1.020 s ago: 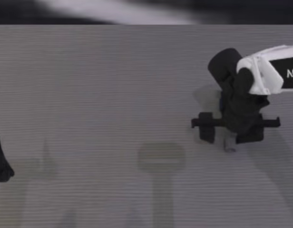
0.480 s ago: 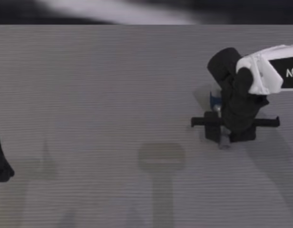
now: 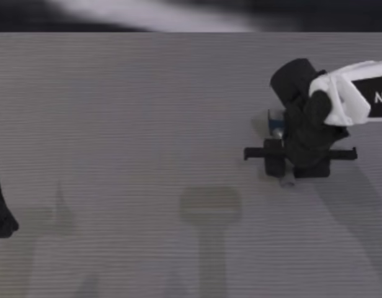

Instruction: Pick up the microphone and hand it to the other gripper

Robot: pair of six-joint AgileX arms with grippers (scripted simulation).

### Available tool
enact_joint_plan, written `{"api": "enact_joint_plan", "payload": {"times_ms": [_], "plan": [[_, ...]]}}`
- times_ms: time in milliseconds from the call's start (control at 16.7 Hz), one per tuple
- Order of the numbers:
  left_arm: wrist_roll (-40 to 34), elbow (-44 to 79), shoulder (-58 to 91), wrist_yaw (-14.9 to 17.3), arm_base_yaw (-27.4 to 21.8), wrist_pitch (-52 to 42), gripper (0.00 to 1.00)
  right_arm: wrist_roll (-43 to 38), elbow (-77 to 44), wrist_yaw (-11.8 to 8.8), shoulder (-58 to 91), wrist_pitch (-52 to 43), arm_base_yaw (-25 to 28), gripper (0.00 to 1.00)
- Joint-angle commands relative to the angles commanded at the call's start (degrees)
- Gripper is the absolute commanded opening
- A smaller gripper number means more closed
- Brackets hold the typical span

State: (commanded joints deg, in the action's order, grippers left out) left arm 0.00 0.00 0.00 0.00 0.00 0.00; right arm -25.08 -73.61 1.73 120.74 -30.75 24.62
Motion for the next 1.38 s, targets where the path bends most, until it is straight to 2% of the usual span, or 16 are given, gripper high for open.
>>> {"api": "enact_joint_plan", "payload": {"times_ms": [240,720,960,1140,1380], "plan": [[0.00,0.00,0.00,0.00,0.00,0.00,1.00,4.31,3.61,-3.97,-2.57,14.62,0.11,0.00],[0.00,0.00,0.00,0.00,0.00,0.00,1.00,16.19,16.19,-14.87,-11.24,58.71,-0.05,0.00],[0.00,0.00,0.00,0.00,0.00,0.00,1.00,21.40,21.21,-19.37,-16.65,74.96,-0.27,0.00],[0.00,0.00,0.00,0.00,0.00,0.00,1.00,23.71,23.31,-21.21,-19.65,80.78,-0.48,0.00],[0.00,0.00,0.00,0.00,0.00,0.00,1.00,24.12,23.68,-21.51,-20.22,81.68,-0.51,0.00]]}}
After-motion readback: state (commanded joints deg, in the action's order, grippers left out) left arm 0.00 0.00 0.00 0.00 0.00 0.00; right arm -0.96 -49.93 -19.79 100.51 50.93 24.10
